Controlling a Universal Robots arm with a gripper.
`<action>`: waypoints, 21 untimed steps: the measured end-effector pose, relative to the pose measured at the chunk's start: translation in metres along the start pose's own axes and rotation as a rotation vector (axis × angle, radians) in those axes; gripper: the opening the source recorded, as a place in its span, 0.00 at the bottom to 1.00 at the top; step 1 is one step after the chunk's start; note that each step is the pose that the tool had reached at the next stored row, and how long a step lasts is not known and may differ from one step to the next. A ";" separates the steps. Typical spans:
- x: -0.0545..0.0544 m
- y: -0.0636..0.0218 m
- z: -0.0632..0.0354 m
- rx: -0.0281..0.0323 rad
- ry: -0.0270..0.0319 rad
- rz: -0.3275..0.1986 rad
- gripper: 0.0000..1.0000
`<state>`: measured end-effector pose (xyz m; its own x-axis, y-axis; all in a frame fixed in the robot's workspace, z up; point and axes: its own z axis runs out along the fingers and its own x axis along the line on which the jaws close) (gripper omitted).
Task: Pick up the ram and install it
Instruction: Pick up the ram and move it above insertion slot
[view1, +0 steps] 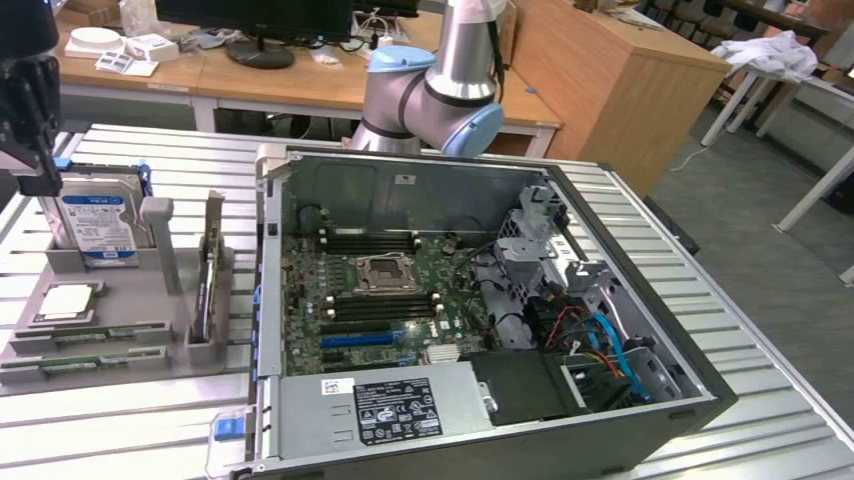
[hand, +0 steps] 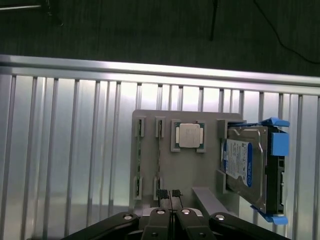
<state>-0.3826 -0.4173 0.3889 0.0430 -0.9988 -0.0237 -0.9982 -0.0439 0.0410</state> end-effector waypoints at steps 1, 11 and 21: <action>0.000 -0.0003 -0.0001 -0.0001 0.0001 -0.001 0.11; 0.000 -0.0005 0.0007 -0.0001 0.0001 0.001 0.11; 0.000 -0.0005 0.0009 0.0000 0.0000 0.001 0.11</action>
<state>-0.3821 -0.4173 0.3880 0.0418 -0.9988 -0.0236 -0.9982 -0.0428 0.0410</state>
